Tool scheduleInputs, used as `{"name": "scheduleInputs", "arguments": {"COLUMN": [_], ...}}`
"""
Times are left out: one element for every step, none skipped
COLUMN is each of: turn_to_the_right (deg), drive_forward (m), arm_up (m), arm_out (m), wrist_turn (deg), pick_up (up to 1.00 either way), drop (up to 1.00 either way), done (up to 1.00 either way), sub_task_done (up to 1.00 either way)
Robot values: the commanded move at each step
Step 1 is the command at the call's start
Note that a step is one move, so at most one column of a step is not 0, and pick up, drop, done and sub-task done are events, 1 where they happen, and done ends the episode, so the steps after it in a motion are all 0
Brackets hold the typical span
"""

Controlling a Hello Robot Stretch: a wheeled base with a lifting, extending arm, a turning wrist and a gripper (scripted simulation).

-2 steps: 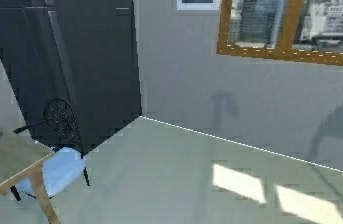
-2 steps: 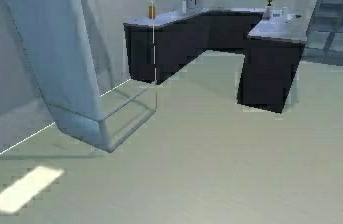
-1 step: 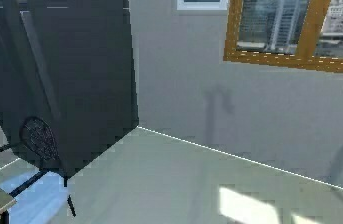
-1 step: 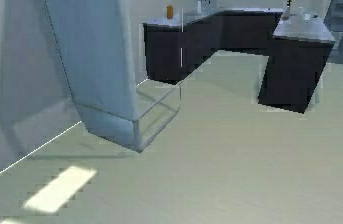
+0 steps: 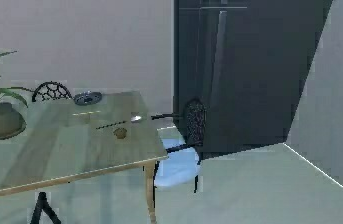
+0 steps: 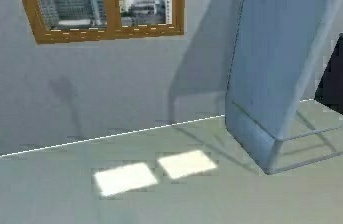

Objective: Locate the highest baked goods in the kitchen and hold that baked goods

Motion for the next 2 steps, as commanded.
{"name": "scheduleInputs", "arguments": {"turn_to_the_right": [-45.0, -45.0], "drive_forward": [0.0, 0.0], "arm_up": [0.0, 0.0], "arm_out": [0.0, 0.0], "wrist_turn": [0.0, 0.0], "pick_up": [0.0, 0.0], "drop": [0.0, 0.0], "done": [0.0, 0.0], "sub_task_done": [0.0, 0.0]}}
